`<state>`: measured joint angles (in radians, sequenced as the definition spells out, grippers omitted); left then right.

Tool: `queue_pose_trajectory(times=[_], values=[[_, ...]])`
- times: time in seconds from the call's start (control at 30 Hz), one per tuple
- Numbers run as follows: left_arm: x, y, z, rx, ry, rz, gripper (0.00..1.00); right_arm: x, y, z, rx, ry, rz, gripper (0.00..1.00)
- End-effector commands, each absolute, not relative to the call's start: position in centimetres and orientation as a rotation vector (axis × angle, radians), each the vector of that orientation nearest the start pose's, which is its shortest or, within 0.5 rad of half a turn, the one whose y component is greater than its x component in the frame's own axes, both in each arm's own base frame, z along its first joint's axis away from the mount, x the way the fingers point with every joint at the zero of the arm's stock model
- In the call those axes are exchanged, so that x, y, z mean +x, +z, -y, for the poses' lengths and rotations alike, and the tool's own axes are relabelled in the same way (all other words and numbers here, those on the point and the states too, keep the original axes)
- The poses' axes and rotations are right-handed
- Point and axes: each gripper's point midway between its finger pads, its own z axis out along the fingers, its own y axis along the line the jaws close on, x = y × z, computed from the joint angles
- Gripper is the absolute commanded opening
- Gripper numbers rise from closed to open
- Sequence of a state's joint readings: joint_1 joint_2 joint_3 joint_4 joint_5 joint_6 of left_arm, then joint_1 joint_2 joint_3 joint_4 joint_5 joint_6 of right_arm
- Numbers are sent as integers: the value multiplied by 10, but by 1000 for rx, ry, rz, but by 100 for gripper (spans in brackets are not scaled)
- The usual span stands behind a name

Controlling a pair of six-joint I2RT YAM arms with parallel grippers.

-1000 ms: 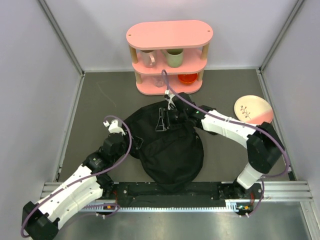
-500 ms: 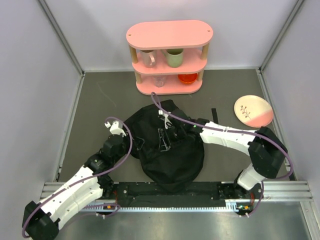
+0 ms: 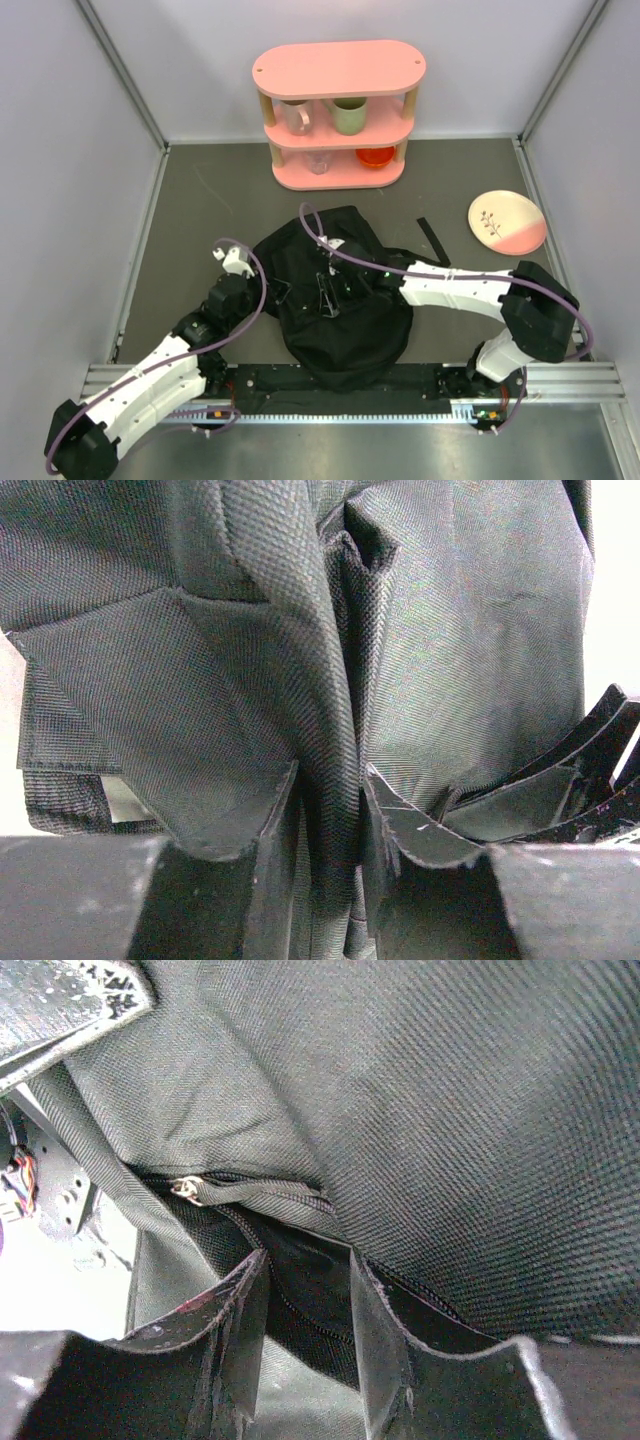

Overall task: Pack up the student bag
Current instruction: Zip the student bag at the center of the board.

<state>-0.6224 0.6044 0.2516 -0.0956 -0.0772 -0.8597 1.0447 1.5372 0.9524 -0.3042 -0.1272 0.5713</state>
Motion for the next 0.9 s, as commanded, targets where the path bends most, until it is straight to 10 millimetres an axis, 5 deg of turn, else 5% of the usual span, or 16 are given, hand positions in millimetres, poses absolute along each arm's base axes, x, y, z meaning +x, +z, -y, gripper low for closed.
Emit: queue_pose_trajectory(times=[0.0,0.1,0.47,0.87], values=[[212,119,184,-305,-958,-2023,31,135,65,-340,-553,788,-2626,40],[208,111,186,-306,-979,-2042,30,136,63,-343,-486,805,-2638,44],[204,97,185,-319,-992,-2055,20,145,109,-359,-184,1013,-2551,53],[199,96,190,-276,-1023,-2064,19,154,118,-377,-16,1092,-2545,56]])
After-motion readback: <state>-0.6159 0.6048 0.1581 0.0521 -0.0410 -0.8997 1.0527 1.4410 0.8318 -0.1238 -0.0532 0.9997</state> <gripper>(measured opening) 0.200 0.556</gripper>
